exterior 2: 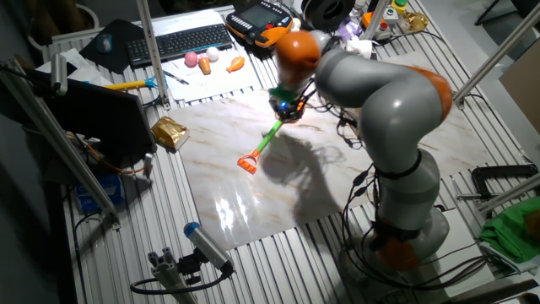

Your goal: Use a shovel to scoop up an object

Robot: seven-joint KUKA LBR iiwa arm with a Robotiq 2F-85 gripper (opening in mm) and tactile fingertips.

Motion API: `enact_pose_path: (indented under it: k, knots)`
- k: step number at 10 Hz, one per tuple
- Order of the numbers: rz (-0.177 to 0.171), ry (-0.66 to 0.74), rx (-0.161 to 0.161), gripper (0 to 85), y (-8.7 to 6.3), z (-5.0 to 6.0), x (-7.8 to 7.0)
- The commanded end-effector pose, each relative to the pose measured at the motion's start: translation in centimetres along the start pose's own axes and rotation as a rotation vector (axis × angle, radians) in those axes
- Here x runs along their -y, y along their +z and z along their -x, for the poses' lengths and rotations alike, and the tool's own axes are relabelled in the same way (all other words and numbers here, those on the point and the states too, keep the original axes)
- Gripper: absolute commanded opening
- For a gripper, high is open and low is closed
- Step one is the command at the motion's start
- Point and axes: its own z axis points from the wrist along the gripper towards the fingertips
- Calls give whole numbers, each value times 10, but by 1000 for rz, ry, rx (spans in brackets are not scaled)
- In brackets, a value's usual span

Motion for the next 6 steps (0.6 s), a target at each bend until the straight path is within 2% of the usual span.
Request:
enact_pose_path:
  k: [1,4,6]
  knots:
    - [9,-9,-11,7,-6,3,7]
    - [-3,-20,15,7,-19,-9,11]
    - [-4,-37,14,7,-22,-9,16]
